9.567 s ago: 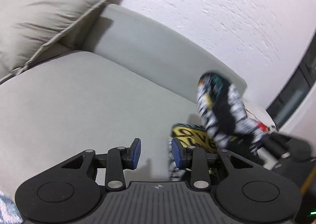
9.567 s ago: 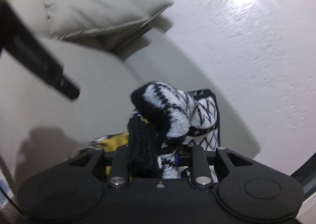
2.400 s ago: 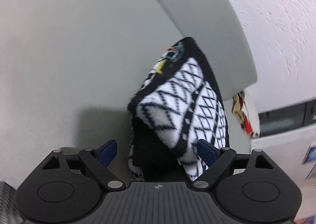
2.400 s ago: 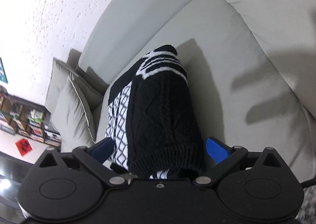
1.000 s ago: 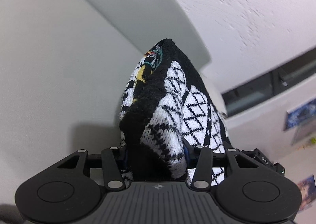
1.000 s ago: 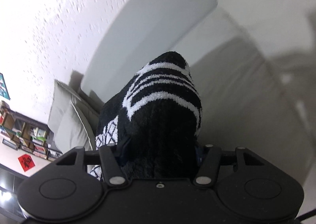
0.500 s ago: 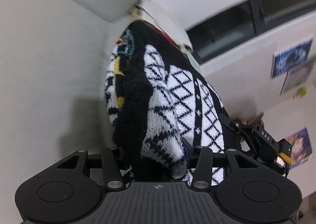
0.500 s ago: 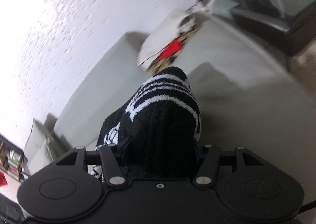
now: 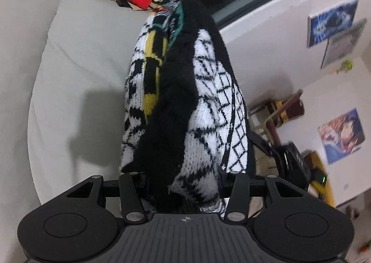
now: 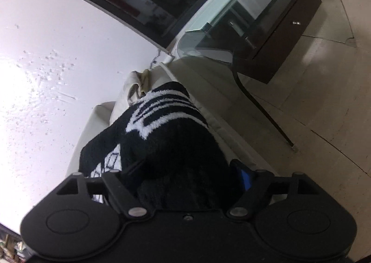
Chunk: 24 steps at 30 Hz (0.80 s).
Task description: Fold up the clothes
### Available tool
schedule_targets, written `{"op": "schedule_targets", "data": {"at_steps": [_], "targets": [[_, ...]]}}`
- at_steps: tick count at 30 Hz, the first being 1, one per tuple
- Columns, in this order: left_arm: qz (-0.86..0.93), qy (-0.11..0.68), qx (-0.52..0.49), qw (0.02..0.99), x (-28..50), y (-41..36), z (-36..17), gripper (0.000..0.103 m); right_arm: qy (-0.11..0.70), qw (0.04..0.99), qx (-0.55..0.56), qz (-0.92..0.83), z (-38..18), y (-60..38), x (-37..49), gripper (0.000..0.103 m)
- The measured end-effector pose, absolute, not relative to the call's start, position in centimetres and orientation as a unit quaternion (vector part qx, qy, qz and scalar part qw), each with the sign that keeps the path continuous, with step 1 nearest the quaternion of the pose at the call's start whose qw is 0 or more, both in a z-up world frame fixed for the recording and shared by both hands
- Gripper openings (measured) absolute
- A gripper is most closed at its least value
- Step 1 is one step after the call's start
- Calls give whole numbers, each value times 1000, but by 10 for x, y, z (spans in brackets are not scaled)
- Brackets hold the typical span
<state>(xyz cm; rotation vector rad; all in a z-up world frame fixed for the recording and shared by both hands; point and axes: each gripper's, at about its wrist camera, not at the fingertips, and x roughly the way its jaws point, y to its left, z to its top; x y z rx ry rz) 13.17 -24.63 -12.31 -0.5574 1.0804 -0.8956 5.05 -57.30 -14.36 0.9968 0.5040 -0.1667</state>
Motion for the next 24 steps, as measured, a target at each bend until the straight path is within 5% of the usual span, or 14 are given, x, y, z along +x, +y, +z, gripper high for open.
{"op": "schedule_targets", "data": {"at_steps": [7,12,20,22,24], "targets": [[-393,520,-265,711,107,-242,-105,41,201,895,388,-91,-80,-550,36,90],[-305,562,-239,731,120,-215,-142,56,209,911,338,-111,-44,-533,20,91],[-349,417,-119,831,75,-144,-79,61,243,938,223,-103,9,-499,-11,97],[-346,374,-94,855,80,-146,-64,53,256,941,196,-102,14,-492,-1,91],[-335,352,-62,872,103,-181,-48,31,275,940,175,-100,14,-486,16,46]]}}
